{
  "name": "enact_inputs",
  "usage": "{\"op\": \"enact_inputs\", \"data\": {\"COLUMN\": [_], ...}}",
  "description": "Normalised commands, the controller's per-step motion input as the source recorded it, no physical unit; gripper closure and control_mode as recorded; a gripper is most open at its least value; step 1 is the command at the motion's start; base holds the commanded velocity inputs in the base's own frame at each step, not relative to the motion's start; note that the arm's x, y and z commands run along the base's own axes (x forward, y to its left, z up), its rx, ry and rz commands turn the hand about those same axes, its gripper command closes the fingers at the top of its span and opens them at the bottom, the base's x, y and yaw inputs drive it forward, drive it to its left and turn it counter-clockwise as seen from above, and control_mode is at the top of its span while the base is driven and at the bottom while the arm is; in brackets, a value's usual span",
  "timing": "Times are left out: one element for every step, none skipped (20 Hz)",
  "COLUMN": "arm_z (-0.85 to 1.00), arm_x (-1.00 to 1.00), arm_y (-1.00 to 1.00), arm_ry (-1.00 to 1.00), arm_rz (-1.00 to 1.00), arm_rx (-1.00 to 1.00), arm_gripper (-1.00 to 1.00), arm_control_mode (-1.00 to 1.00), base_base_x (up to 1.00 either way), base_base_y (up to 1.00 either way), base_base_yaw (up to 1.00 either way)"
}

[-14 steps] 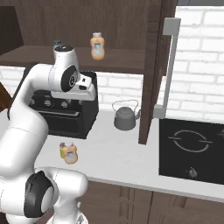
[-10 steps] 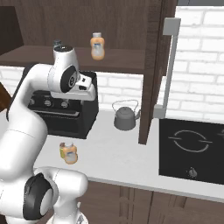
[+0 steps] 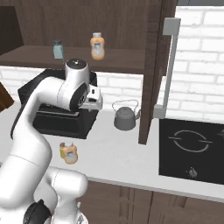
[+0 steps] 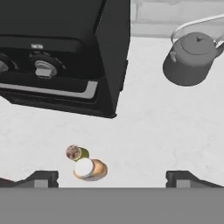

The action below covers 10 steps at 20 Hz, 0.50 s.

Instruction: Put the shaker and condiment bottle from the counter next to their counterparts in the cabinet.

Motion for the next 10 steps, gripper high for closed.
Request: {"op": "enact_inputs", "data": {"arm_z": [-0.49,-0.56,-0.60,-0.64,-0.61,-0.54,-0.47,-0.37,-0.33,-0.36], "arm_x": [0.00,0.00,0.00,0.00,0.04,0.07,0.03,0.00,0.00,0.00], "arm_y": [-0.11,0.00,0.00,0.00,-0.03,-0.23,-0.28,-0.25,-0.22,-0.24], "arm_ry": [0.00,-0.10,-0.18,-0.15,-0.16,-0.13,-0.13,-0.10,-0.09,-0.10], "arm_rz": [0.25,0.31,0.37,0.40,0.41,0.41,0.41,0.41,0.41,0.42], "arm_rx": [0.04,0.06,0.07,0.05,0.04,0.01,0.00,0.00,0.00,0.00], "arm_gripper": [-1.00,-1.00,-1.00,-1.00,-1.00,-1.00,-1.00,-1.00,-1.00,-1.00], "arm_control_mode": [-1.00,-1.00,-1.00,-1.00,-1.00,-1.00,-1.00,-1.00,-1.00,-1.00], "base_base_x": [0.00,0.00,0.00,0.00,0.00,0.00,0.00,0.00,0.00,0.00], "base_base_y": [0.00,0.00,0.00,0.00,0.00,0.00,0.00,0.00,0.00,0.00], "base_base_yaw": [0.00,0.00,0.00,0.00,0.00,0.00,0.00,0.00,0.00,0.00]}}
